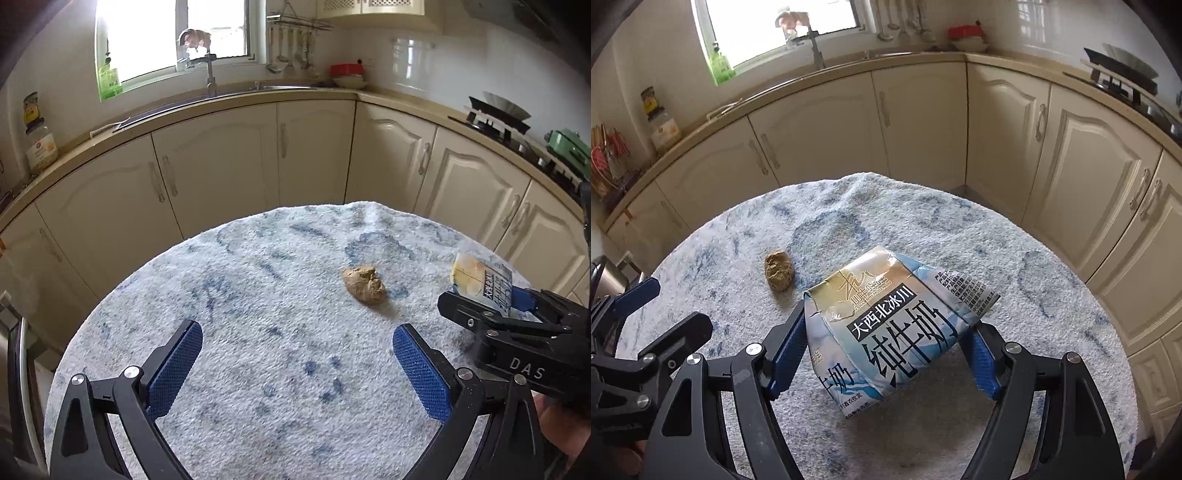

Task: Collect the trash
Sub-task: 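Grasp the milk carton with the right tool while the left tool grasps the last sausage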

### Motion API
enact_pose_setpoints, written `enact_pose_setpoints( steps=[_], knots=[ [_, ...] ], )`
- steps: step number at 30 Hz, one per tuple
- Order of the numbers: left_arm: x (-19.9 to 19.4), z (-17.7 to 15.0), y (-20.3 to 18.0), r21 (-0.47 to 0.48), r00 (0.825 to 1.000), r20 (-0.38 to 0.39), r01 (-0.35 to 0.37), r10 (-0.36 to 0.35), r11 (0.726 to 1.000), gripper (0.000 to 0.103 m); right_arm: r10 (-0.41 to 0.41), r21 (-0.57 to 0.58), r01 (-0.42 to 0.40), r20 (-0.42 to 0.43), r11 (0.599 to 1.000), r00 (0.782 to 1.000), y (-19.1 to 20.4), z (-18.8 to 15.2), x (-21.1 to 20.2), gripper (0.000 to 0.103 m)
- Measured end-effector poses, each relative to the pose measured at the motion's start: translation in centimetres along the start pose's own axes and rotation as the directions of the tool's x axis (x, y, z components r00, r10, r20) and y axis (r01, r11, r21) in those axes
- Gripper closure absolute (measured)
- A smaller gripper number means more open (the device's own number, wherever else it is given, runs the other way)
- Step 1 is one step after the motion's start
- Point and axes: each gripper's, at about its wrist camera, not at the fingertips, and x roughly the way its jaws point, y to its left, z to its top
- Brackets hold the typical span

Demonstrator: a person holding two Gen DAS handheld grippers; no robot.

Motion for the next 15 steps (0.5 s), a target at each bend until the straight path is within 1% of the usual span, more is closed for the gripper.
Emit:
enact_pose_setpoints(
  steps=[3, 5, 7, 9, 10, 12, 13, 14, 15],
  knots=[
    [2.2, 0.8, -1.1, 0.021, 1.0, -0.021, -0.001, 0.001, 1.0, 0.001, -0.015, 0.026, 0.015, 0.004, 1.0, 1.0, -0.8, 0.1, -0.1, 0.026],
    [3.6, 1.2, -1.4, 0.015, 0.999, -0.037, 0.017, -0.017, 1.0, 0.001, -0.034, 0.042, 0.033, 0.009, 0.999, 0.999, -1.5, 0.2, -0.2, 0.026],
    [4.7, 1.7, -1.6, 0.007, 0.998, -0.054, 0.022, -0.022, 1.0, 0.002, -0.011, 0.067, 0.01, 0.011, 0.998, 1.0, -2.3, 0.2, -0.3, 0.026],
    [5.6, 2.1, -1.8, 0.009, 0.997, -0.064, 0.038, -0.038, 0.999, 0.004, -0.012, 0.073, 0.011, 0.011, 0.997, 1.0, -2.5, 0.2, -0.3, 0.026],
    [5.8, 2.3, -1.9, 0.006, 0.997, -0.066, 0.047, -0.046, 0.999, 0.008, -0.013, 0.071, 0.012, 0.011, 0.997, 1.0, -2.4, 0.2, -0.3, 0.026],
    [6.5, 2.6, -2.1, 0.004, 0.994, -0.085, 0.067, -0.066, 0.998, 0.02, -0.013, 0.065, 0.012, 0.012, 0.998, 1.0, -2.3, 0.2, -0.3, 0.026],
    [7.1, 2.6, -2.2, 0.007, 0.992, -0.104, 0.076, -0.075, 0.997, 0.03, -0.011, 0.067, 0.011, 0.013, 0.998, 1.0, -2.3, 0.2, -0.4, 0.026],
    [7.2, 2.7, -2.5, 0.015, 0.993, -0.097, 0.071, -0.069, 0.997, 0.033, -0.009, 0.072, 0.008, 0.013, 0.997, 1.0, -2.4, 0.2, -0.4, 0.026],
    [7.3, 2.7, -2.6, 0.018, 0.992, -0.094, 0.082, -0.08, 0.997, 0.038, -0.007, 0.076, 0.006, 0.013, 0.997, 1.0, -2.5, 0.2, -0.4, 0.026]
  ],
)
